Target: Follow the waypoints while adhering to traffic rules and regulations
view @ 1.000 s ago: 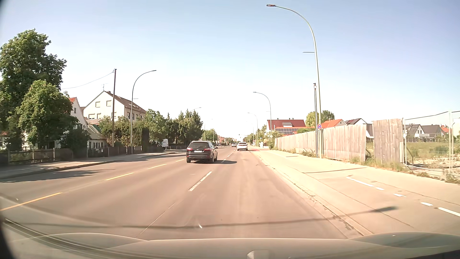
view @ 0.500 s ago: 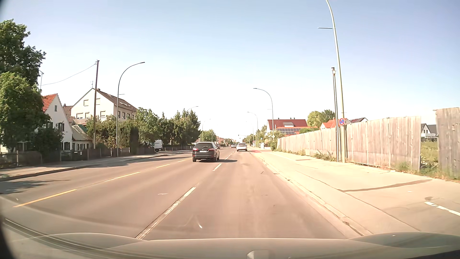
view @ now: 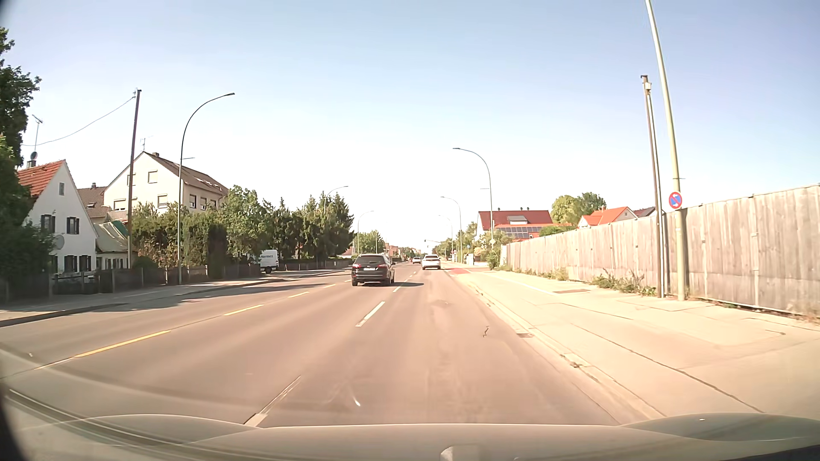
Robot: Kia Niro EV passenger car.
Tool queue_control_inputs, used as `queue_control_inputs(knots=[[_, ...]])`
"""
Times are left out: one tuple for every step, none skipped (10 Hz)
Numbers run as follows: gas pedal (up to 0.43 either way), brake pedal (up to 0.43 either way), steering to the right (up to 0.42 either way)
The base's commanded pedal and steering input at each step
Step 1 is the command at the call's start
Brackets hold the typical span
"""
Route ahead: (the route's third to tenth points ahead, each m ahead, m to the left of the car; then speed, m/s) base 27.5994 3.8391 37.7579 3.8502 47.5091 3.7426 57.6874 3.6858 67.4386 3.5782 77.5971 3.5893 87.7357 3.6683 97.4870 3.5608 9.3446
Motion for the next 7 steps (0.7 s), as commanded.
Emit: queue_control_inputs(knots=[[0.11, 0.0, 0.0], [0.11, 0.0, -0.001], [0.11, 0.0, -0.002], [0.11, 0.0, -0.003], [0.11, 0.0, -0.003], [0.11, 0.0, -0.005], [0.11, 0.0, -0.005]])
